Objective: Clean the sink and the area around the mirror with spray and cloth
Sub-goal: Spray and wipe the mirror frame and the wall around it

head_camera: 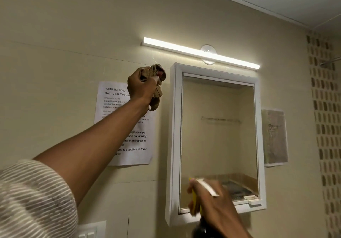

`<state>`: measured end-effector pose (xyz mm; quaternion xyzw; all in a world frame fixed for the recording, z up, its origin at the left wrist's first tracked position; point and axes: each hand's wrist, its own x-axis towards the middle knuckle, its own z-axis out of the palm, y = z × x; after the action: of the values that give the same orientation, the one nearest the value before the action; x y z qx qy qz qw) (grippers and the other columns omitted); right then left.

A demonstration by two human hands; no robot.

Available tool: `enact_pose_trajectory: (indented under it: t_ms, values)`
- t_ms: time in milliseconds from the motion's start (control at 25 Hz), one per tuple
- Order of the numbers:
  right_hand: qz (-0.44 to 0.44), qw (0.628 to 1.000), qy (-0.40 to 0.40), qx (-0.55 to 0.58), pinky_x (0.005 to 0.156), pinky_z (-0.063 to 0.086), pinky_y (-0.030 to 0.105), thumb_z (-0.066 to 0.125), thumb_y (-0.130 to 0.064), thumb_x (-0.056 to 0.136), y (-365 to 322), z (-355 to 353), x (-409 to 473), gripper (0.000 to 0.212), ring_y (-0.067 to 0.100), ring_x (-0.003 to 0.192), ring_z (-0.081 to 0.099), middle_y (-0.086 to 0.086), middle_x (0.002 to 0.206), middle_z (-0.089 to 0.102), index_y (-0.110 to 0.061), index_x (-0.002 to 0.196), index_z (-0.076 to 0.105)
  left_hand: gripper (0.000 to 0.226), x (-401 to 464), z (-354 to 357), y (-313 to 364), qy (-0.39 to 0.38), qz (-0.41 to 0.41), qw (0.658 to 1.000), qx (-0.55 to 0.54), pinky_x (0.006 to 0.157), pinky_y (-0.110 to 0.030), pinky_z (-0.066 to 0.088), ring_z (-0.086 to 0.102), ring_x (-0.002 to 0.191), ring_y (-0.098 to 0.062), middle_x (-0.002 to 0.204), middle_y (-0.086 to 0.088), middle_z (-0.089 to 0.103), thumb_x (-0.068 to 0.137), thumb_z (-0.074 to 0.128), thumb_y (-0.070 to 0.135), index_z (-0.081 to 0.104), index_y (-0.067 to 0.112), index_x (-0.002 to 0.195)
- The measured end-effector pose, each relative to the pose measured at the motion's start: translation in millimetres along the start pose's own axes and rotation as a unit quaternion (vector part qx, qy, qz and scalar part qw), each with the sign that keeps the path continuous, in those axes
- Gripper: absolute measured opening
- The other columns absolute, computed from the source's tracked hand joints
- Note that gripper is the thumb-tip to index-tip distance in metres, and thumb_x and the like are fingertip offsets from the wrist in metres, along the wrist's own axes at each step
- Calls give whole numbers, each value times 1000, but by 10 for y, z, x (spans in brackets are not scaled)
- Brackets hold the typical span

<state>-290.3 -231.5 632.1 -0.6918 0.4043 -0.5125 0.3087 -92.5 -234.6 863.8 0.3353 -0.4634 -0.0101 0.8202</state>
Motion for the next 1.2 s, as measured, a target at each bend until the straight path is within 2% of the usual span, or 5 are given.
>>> enact_pose_trajectory:
  t_ms: [200,320,600,880,1200]
  values:
    - [24,999,27,24,76,61,38,65,-42,97,166,62,-74,38,14,63,73,5,66,78,-16,73,78,35,36,224,2,-43,50,995,72,88,-27,59,64,100,-22,122,-18,60,77,65,6,68,16,110]
    - [-59,997,44,-5,77,61,46,56,-43,101,-118,-82,167,43,20,70,74,7,73,78,-14,78,77,39,27,400,-49,-88,115,975,167,60,6,41,46,93,-9,128,-19,47,81,65,1,66,17,117]
    - [-164,986,21,-34,59,56,20,56,-42,105,-589,-361,487,37,7,66,75,2,78,78,-16,88,76,43,5,417,-314,-118,126,935,309,103,-29,45,44,120,-32,135,-17,35,86,69,19,59,24,128]
    - [-148,988,18,-40,80,62,42,52,-40,106,-490,-390,500,43,27,84,79,11,88,80,-9,93,78,47,-349,300,-437,-200,160,886,386,110,-43,41,43,121,-34,136,-16,36,84,65,19,60,31,130]
    - [-126,992,0,-18,61,55,20,53,-44,104,-230,-296,447,41,10,67,77,2,77,80,-16,87,79,49,-1410,-400,-1067,-329,87,864,371,105,-52,43,45,112,-31,107,-4,35,78,75,19,66,27,125]
